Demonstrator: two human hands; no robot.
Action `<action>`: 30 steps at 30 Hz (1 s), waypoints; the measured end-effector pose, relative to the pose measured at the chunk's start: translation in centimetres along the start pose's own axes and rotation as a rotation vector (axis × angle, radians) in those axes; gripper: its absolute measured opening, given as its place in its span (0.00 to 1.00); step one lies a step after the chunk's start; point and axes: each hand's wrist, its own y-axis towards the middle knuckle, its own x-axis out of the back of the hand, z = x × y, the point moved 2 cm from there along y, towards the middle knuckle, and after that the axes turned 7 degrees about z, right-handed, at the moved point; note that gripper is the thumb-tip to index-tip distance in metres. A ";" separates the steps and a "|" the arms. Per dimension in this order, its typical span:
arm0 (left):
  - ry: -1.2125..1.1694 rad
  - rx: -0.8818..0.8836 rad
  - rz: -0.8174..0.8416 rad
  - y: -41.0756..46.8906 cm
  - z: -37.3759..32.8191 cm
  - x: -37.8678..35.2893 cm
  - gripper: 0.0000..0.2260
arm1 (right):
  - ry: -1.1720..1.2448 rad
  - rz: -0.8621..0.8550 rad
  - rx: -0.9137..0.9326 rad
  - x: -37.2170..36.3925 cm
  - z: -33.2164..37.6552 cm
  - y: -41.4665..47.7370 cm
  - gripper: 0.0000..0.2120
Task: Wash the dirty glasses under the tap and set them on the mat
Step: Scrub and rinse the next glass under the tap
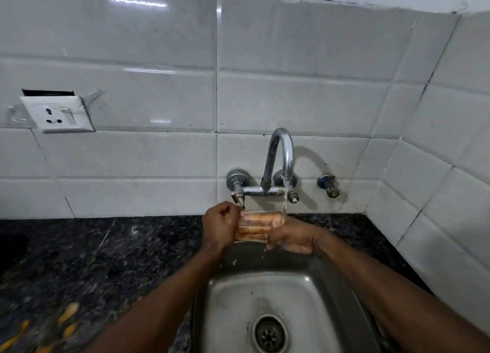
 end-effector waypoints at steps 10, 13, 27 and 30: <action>-0.102 -0.089 0.063 0.5 0.7 -0.1 0.09 | -0.329 0.047 -0.100 -0.9 0.2 -0.4 0.30; -0.114 0.454 0.241 0.8 0.5 -0.4 0.13 | -0.797 0.067 -0.032 -1.4 0.6 -0.6 0.24; -0.214 0.170 0.150 0.9 0.5 -0.6 0.11 | -1.094 0.063 0.056 -1.0 0.3 -0.2 0.30; -0.059 0.085 0.067 0.6 0.4 -0.6 0.13 | -1.163 0.037 0.059 -1.2 -0.4 -0.3 0.32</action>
